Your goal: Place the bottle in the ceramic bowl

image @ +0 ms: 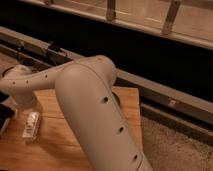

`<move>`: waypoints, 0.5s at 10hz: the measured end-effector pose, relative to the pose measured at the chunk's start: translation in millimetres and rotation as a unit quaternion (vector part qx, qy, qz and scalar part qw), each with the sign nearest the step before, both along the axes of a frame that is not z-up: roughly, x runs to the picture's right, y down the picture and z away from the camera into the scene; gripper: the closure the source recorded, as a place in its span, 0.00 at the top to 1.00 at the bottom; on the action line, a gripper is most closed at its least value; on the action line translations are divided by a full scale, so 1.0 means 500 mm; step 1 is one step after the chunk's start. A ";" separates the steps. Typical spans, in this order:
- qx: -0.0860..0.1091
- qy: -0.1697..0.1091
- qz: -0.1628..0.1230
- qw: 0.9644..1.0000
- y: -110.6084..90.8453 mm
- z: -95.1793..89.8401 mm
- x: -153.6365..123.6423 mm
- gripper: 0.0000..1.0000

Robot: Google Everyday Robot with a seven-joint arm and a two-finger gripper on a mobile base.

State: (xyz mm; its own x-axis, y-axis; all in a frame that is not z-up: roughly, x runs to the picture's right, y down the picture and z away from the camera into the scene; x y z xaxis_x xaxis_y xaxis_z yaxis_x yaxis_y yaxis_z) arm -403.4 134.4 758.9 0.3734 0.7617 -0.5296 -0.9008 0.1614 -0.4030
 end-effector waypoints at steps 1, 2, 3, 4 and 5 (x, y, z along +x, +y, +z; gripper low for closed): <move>-0.006 -0.008 -0.009 1.000 0.022 -0.003 -0.021 0.65; -0.008 -0.011 -0.008 1.000 0.024 -0.009 -0.026 0.65; -0.005 -0.008 -0.009 1.000 0.020 -0.002 -0.020 0.65; -0.005 -0.007 -0.008 1.000 0.018 -0.001 -0.017 0.65; -0.005 -0.008 -0.009 1.000 0.019 -0.003 -0.020 0.65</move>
State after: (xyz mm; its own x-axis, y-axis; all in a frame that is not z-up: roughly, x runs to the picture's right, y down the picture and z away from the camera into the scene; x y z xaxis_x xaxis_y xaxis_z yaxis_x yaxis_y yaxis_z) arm -413.6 144.1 757.5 0.3955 0.7494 -0.5310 -0.8914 0.1737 -0.4187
